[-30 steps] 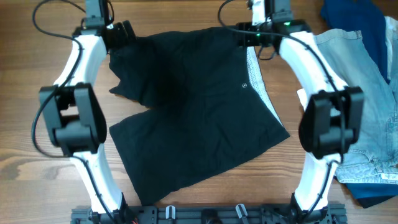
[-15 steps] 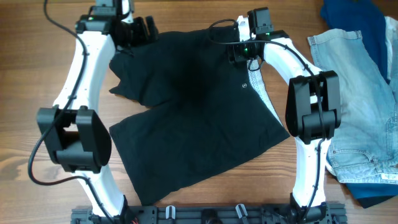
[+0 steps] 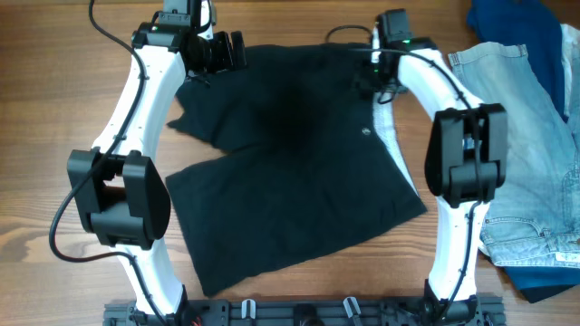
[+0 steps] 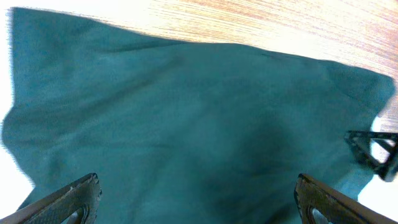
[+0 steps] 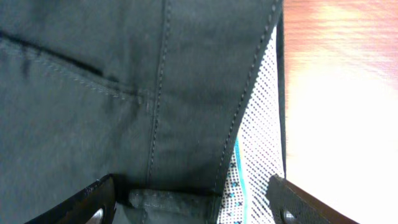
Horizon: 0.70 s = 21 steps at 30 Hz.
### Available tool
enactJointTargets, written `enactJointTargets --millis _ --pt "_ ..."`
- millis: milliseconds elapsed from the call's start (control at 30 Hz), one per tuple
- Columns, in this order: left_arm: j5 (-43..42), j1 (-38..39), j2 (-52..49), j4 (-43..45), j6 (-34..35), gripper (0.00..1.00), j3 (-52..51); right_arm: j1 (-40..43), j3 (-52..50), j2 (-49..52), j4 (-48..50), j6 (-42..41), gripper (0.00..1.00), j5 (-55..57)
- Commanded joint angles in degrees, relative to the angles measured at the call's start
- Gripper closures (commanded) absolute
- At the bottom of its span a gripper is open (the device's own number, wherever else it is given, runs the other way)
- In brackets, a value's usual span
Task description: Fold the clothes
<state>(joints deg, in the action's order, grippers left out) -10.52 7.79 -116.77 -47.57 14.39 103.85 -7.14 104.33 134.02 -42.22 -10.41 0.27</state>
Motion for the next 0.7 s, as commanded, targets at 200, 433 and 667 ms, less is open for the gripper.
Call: enactJointTargets --millis 200,433,667 --pt "1.0 0.3 -4.1 -2.2 -0.7 0.0 -0.6 4.7 -0.1 4.4 -10.7 -12.8 0.16 2.7" --pt "1.1 0.0 -2.2 -7.1 -0.3 0.0 -0.4 4.2 10.5 -2.9 -24.5 -15.4 0.0 -0.9" --pt "1.6 0.0 7.8 -17.7 12.2 0.0 -0.4 4.2 13.7 -22.2 -34.4 -18.5 0.0 -7.6"
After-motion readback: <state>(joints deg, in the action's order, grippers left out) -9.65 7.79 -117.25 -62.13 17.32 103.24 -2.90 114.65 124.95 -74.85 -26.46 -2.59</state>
